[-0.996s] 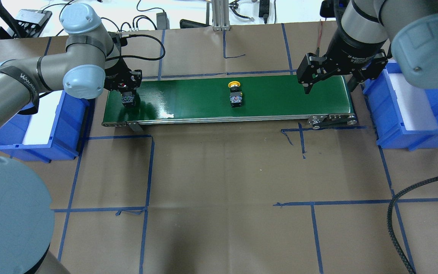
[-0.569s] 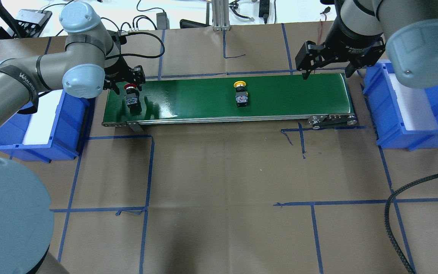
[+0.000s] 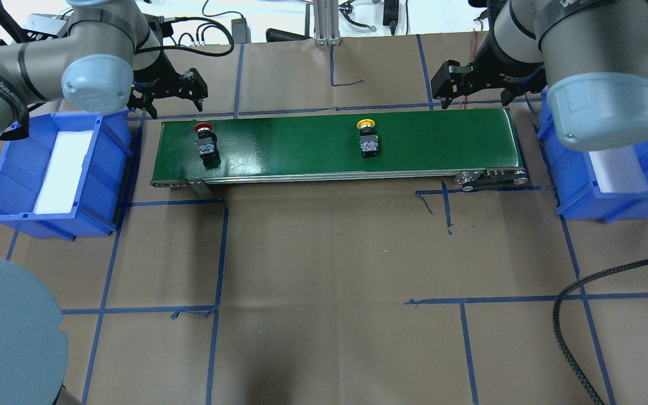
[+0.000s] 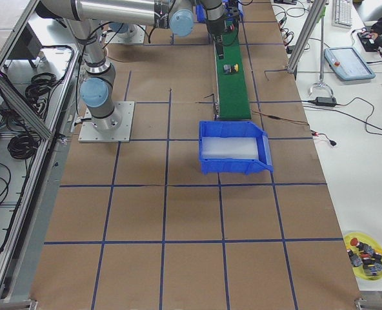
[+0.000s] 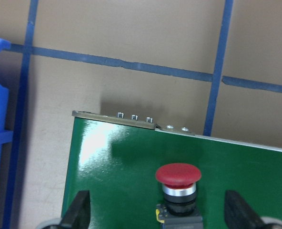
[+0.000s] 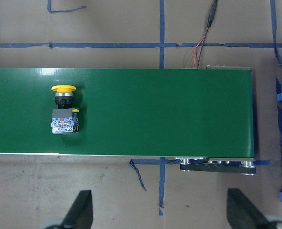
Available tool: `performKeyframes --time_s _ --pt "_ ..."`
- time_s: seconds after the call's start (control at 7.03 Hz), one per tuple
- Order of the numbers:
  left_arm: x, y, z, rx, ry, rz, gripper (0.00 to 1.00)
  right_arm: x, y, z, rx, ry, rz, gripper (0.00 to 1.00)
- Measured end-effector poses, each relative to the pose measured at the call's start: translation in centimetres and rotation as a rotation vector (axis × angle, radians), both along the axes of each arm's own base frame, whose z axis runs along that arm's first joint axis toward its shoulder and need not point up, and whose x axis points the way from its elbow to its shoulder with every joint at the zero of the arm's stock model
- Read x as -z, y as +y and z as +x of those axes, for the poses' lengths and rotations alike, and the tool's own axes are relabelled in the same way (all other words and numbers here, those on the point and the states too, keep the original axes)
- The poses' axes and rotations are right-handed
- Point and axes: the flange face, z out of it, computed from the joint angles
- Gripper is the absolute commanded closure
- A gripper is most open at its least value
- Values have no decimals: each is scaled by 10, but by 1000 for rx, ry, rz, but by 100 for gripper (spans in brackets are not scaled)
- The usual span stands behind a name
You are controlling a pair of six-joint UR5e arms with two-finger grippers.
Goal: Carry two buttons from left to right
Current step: 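Release the red button on the belt while the right gripper moves toward the yellow button, then lower the right gripper and grasp the yellow button on the belt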
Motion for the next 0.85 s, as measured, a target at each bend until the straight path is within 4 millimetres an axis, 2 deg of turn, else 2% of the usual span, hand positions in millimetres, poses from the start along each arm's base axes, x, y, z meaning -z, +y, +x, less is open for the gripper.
performKeyframes --time_s 0.14,0.43,0.57,0.71,0.85 --pt "-26 14 -5 32 1 34 0 8 -5 0 -1 0 -27 0" --pt "-74 60 -27 126 2 61 0 31 -11 1 -2 0 -24 0" --pt "-92 86 -41 157 0 56 0 43 -13 1 0 -2 -6 0" --pt "-102 113 -48 185 -1 53 0 53 -17 2 3 -5 9 0" --pt "-111 137 -48 220 -2 42 0 63 -23 2 6 -5 26 0"
